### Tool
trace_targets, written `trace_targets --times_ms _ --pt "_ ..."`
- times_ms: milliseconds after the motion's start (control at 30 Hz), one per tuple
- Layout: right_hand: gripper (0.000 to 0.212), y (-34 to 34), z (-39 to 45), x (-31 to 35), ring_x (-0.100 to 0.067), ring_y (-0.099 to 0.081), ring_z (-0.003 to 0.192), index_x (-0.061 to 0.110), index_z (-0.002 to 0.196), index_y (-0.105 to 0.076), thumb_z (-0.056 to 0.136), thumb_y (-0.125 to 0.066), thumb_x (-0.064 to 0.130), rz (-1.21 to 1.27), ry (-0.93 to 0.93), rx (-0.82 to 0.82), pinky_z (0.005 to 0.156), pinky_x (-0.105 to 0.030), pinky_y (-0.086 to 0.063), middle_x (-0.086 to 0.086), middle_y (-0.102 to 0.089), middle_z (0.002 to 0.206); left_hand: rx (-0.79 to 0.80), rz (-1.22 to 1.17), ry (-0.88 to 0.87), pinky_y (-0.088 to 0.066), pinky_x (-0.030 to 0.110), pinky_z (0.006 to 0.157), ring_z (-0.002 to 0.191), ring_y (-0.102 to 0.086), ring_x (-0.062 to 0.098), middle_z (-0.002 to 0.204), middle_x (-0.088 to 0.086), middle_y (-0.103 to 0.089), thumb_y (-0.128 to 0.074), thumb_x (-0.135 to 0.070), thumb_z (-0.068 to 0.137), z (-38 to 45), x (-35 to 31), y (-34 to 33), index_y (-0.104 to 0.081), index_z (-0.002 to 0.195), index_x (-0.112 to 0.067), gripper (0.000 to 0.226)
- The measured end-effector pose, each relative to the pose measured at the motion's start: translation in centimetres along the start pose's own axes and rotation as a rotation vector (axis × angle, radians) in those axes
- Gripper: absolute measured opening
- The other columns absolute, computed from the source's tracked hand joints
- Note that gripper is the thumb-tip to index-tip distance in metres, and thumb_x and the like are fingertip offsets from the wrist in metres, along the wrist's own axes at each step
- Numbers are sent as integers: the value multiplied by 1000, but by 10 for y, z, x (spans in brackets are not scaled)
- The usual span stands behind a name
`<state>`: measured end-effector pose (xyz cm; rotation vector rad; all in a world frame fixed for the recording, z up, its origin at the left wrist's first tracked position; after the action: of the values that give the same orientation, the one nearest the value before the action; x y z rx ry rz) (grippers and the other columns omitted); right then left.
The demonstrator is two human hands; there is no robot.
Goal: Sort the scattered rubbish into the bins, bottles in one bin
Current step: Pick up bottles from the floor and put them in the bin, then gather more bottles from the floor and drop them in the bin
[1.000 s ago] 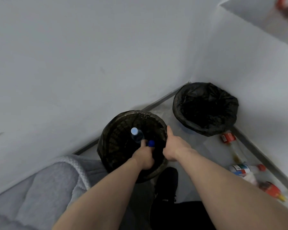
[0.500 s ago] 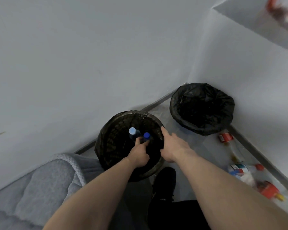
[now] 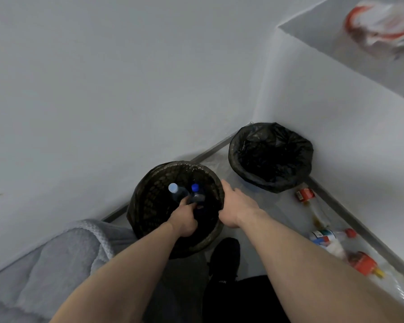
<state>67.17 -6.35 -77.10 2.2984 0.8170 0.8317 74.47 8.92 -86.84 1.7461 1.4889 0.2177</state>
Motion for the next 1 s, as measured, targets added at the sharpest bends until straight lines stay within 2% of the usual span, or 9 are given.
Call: trace_targets --times_ms 67,200,300,400,567,667,800,933,1000 --pt "94 6 -10 -2 -32 -50 133 35 158 -7 84 -64 27 47 -15 -8 107 -44 -45 -12 -44 149 -1 -3 20 -29 35 121 150 -27 27 168 1 -3 -48 -7 84 -15 -5 10 -39 153 -30 73" --pt "89 29 -39 -12 -29 -36 145 26 160 -12 86 -61 31 95 -49 -40 116 -42 -36 -9 -29 161 -36 42 -14 -31 33 119 148 -31 29 168 1 -6 -47 -8 85 -46 -25 43 -42 151 -22 68" --pt "75 55 -72 -29 -34 -35 142 22 157 -24 90 -57 28 26 -67 -132 113 -44 -38 -9 -30 158 -104 123 -79 -33 38 118 146 -33 29 167 3 -9 -55 -17 86 -67 -54 74 -42 151 -19 66" --pt "65 75 -116 -63 -34 -35 138 21 152 -33 91 -54 30 -62 -111 -249 110 -46 -40 -8 -31 155 -205 225 -188 -33 42 118 145 -34 32 166 4 -15 -62 -25 82 -94 -103 102 -43 150 -20 72" --pt "59 83 -203 -146 -36 -38 135 20 146 -39 89 -52 30 -132 -255 -292 109 -49 -40 -10 -35 150 -259 345 -334 -24 43 122 150 -22 35 168 6 -8 -51 -22 87 -143 -199 113 -30 157 -23 73" --pt "60 82 -255 -196 -35 -39 134 22 145 -41 89 -57 34 -129 -335 -310 107 -49 -42 -9 -37 148 -257 333 -422 -21 39 124 150 -21 35 168 6 -9 -50 -26 83 -165 -256 103 -34 156 -23 75" --pt "58 71 -316 -261 -33 -32 140 23 151 -37 96 -49 39 -73 -445 -324 112 -47 -37 -7 -27 157 -193 389 -540 -21 43 123 151 -19 36 167 8 -10 -53 -28 85 -190 -325 66 -38 154 -23 70" --pt "70 47 -367 -317 -33 -35 141 23 155 -31 92 -57 40 35 -537 -311 115 -44 -36 -7 -25 160 -73 448 -630 -28 40 120 148 -24 33 164 5 -16 -55 -28 88 -209 -373 1 -44 150 -23 63" --pt "74 28 -385 -341 -32 -39 140 26 156 -31 90 -60 43 96 -565 -311 115 -42 -37 -5 -26 160 -9 517 -669 -30 41 119 147 -26 28 161 3 -25 -46 -34 83 -209 -384 -41 -47 146 -24 63"
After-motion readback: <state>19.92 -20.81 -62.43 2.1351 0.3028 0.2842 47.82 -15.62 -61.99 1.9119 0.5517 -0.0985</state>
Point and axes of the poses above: each hand's wrist, its own z-axis towards the middle knuckle, its own y-axis out of the back of the hand, x = y × z, the point moved 8 cm from there along z, towards the middle knuckle
